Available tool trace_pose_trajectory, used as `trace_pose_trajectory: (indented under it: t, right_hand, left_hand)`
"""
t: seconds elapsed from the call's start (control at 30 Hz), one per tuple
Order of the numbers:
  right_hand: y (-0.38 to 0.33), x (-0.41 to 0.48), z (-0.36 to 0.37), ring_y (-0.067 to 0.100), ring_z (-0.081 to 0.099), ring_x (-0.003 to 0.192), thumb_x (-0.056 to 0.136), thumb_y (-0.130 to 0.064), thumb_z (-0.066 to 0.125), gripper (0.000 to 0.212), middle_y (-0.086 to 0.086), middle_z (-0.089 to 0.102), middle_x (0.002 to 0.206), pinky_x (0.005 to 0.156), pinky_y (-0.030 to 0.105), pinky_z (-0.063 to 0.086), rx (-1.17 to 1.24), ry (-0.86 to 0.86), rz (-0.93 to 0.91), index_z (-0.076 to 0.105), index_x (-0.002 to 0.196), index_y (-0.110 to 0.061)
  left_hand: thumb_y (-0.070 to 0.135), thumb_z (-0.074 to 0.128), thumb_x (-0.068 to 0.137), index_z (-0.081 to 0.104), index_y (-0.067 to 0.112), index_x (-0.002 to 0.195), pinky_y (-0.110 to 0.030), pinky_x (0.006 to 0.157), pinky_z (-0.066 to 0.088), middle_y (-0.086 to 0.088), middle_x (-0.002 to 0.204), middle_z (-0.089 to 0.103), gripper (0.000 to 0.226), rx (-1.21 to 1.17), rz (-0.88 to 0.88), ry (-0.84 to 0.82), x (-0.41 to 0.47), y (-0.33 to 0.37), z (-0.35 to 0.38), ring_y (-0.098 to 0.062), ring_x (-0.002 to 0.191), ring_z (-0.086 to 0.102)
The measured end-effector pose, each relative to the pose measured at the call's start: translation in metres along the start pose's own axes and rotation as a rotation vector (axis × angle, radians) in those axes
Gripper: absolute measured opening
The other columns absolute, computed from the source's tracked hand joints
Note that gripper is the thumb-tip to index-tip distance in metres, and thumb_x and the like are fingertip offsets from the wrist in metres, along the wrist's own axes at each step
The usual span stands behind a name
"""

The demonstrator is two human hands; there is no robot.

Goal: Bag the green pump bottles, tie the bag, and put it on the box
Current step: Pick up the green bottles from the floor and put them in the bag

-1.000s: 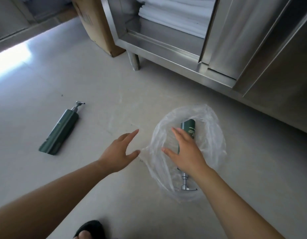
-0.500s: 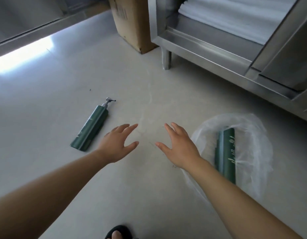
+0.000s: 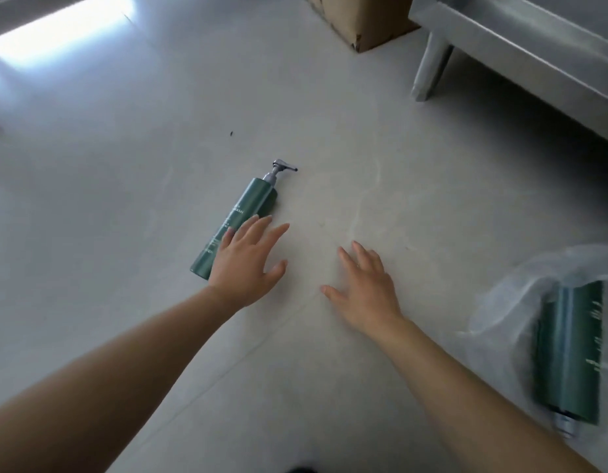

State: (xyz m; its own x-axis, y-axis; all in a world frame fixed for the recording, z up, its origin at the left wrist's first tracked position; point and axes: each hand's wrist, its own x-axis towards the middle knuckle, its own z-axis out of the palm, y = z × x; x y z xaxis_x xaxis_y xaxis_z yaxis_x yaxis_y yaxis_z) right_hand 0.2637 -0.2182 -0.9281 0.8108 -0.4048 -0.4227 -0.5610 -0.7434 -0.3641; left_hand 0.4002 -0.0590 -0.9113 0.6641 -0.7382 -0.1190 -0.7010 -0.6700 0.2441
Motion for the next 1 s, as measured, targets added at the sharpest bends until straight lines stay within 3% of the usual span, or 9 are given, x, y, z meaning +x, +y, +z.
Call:
trace_pose_trajectory:
  t: [0.1,0.2,0.27,0.37,0.57,0.77,1.0]
  right_hand:
    - [0.002,0.007,0.011,0.026,-0.006,0.145,0.086,-0.056,0.047,0.077,-0.005,-0.009,0.158,0.114,0.055,0.014,-0.044,-0.042,0.040,0.008,0.147,-0.029]
    - [0.008,0.007,0.020,0.024,-0.013,0.144,0.088,-0.057,0.042,0.078,-0.005,-0.016,0.157,0.115,0.055,0.005,-0.093,-0.059,0.038,0.001,0.148,-0.030]
    - [0.012,0.005,0.022,0.023,-0.013,0.145,0.089,-0.057,0.040,0.076,-0.005,-0.017,0.157,0.116,0.052,0.003,-0.097,-0.048,0.025,0.000,0.148,-0.030]
    - [0.021,-0.001,0.023,0.022,-0.009,0.145,0.088,-0.057,0.040,0.075,-0.003,-0.013,0.158,0.117,0.046,0.003,-0.096,-0.013,-0.003,0.003,0.148,-0.030]
    - [0.041,-0.023,0.019,0.023,-0.003,0.146,0.088,-0.054,0.044,0.075,0.000,-0.007,0.159,0.117,0.037,0.008,-0.047,0.009,0.000,0.007,0.148,-0.026]
    - [0.064,-0.064,-0.015,0.022,-0.001,0.145,0.090,-0.051,0.046,0.072,-0.003,-0.005,0.159,0.116,0.030,0.009,0.108,0.063,-0.024,0.009,0.148,-0.027]
    - [0.116,-0.131,-0.071,0.011,-0.001,0.145,0.091,-0.051,0.044,0.068,-0.011,-0.001,0.158,0.114,0.028,0.013,0.211,0.242,-0.076,0.011,0.147,-0.031]
  left_hand:
    - [0.040,0.054,0.086,0.032,0.032,0.141,-0.056,0.114,0.009,-0.001,0.152,0.028,0.060,0.032,-0.049,0.078,0.012,-0.012,-0.004,-0.023,0.142,0.017]
    - [0.035,0.055,0.086,0.027,0.033,0.142,-0.059,0.111,0.009,0.001,0.154,0.019,0.063,0.025,-0.179,0.057,0.022,-0.024,-0.003,-0.025,0.143,0.012]
    - [0.033,0.055,0.085,0.022,0.034,0.143,-0.055,0.108,0.023,0.000,0.156,0.014,0.067,0.005,-0.251,-0.001,0.024,-0.030,0.001,-0.029,0.141,0.015]
    - [0.023,0.056,0.083,0.020,0.034,0.144,-0.046,0.091,0.043,-0.002,0.156,0.012,0.072,-0.018,-0.281,-0.035,0.019,-0.031,0.005,-0.034,0.134,0.026]
    - [0.026,0.056,0.086,0.015,0.037,0.144,-0.043,0.089,0.045,0.002,0.155,0.010,0.072,-0.093,-0.258,-0.068,0.004,-0.007,0.009,-0.033,0.130,0.030]
    - [0.031,0.058,0.086,0.010,0.036,0.145,-0.040,0.088,0.047,0.004,0.155,0.009,0.077,-0.147,-0.166,-0.192,-0.015,0.043,0.013,-0.033,0.113,0.050]
    - [0.028,0.054,0.089,0.019,0.025,0.146,-0.038,0.090,0.045,0.004,0.152,0.025,0.067,-0.073,0.083,-0.144,-0.012,0.118,-0.002,-0.033,0.111,0.053]
